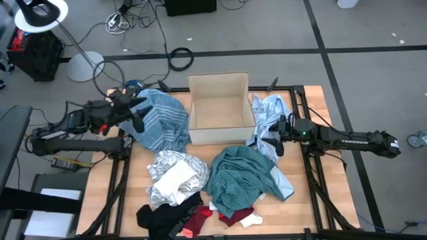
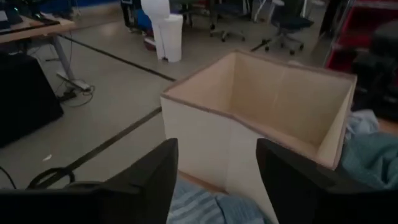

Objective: Sort clothes
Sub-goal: Put the dark blue shirt into the laundry organizer

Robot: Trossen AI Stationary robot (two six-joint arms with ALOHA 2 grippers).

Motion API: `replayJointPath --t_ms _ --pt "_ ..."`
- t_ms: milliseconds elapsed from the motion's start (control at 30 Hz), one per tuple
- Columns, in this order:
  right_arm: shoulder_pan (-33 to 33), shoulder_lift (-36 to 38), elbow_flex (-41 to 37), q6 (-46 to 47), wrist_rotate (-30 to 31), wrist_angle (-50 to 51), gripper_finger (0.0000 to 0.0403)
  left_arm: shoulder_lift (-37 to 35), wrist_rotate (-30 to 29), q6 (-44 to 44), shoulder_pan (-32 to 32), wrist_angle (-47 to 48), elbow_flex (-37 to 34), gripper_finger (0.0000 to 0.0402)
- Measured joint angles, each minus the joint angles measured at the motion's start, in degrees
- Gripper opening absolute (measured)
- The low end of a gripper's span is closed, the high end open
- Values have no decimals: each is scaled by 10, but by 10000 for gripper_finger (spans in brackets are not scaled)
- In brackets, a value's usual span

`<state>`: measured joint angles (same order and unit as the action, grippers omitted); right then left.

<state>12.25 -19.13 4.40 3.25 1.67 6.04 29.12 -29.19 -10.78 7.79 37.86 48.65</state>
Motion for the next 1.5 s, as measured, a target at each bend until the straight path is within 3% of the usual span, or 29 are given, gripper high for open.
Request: replayJointPath --t_ms 167,333,467,767,1133,1233,1400,1500 --pt "0 0 0 0 0 0 254 44 36 -17 0 15 -2 228" --pt "0 0 0 0 0 0 254 86 27 -68 23 86 -2 219" --pt "0 0 0 0 0 0 254 129 32 -94 81 148 -2 212" --pt "0 0 0 0 0 0 254 241 157 -98 236 182 -2 211" --pt "0 0 0 0 0 0 254 402 158 -60 317 170 -2 208" --pt "0 0 0 0 0 0 254 437 164 -58 321 170 -2 174" --pt "0 0 0 0 0 0 254 446 175 -36 320 164 -1 24" --pt "0 0 0 0 0 0 254 426 178 -37 320 185 12 9"
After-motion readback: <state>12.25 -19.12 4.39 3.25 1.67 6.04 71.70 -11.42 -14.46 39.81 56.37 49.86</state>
